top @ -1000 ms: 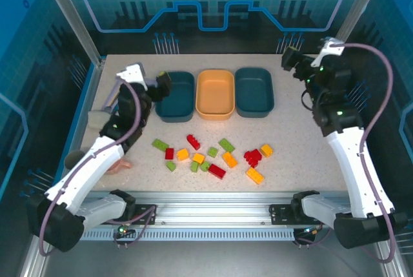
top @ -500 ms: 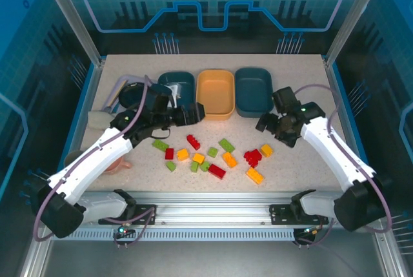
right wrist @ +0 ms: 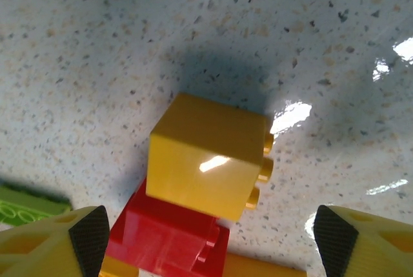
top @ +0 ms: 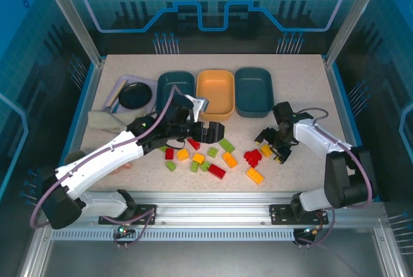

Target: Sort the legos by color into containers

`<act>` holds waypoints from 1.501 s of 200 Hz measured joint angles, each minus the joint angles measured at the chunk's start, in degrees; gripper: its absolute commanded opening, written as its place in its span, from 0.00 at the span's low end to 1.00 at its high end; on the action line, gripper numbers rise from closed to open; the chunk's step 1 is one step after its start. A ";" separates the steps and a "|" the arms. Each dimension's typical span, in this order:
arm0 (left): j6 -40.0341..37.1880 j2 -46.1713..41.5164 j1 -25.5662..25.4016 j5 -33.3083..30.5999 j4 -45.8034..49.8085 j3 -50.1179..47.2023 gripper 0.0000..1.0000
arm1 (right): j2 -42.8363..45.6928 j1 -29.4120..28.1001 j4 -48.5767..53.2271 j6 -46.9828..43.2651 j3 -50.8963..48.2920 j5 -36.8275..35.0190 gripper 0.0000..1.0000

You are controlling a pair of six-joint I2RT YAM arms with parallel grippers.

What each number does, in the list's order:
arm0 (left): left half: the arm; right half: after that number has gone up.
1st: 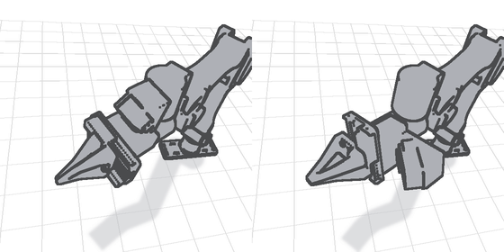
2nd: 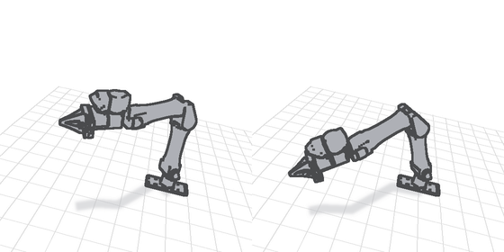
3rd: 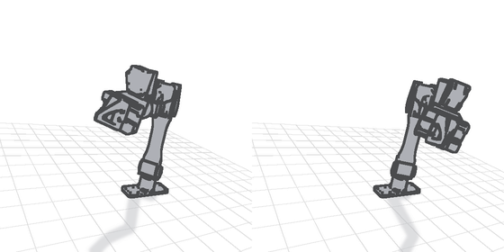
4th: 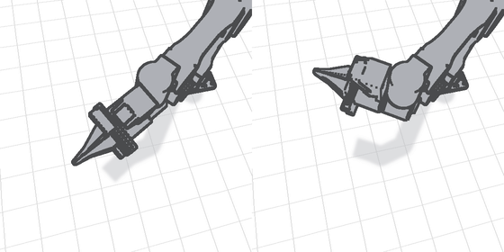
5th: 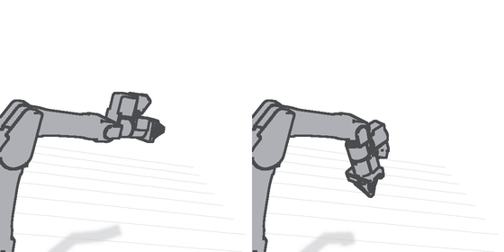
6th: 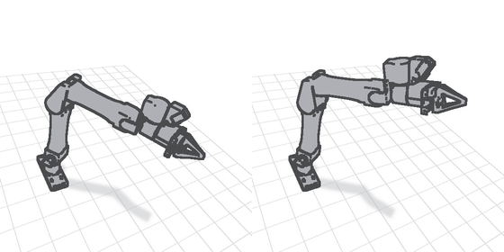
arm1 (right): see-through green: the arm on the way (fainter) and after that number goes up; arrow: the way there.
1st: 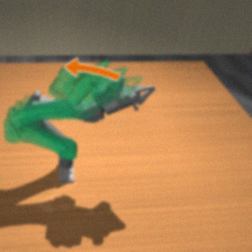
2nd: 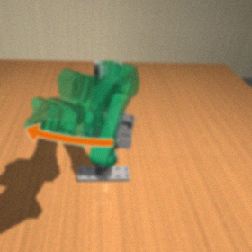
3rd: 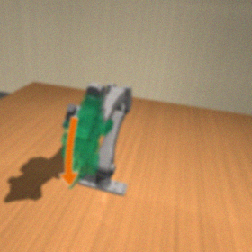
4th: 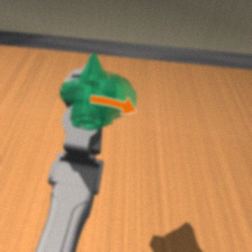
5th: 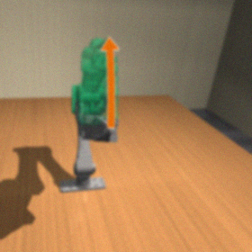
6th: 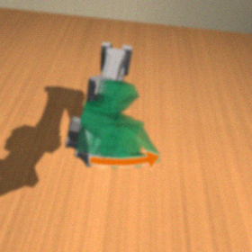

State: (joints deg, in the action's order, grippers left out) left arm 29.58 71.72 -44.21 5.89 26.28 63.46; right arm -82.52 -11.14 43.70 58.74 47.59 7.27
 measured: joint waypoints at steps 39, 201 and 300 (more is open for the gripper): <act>0.00 1.09 -0.55 0.00 -0.48 0.00 0.99 | -3.28 1.90 -3.41 0.20 -0.02 0.83 0.76; 3.30 2.47 1.75 -0.13 0.15 2.86 0.99 | -5.95 -7.74 3.19 -4.44 18.45 -9.35 0.37; 8.61 17.53 14.93 2.69 1.03 21.31 0.99 | -37.99 -5.68 7.89 -18.01 58.82 -13.66 0.39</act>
State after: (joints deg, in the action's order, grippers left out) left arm 38.20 89.25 -29.28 8.58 27.31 84.77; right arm -120.51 -16.82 51.59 40.73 106.41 -6.39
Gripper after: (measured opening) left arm 0.987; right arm 0.416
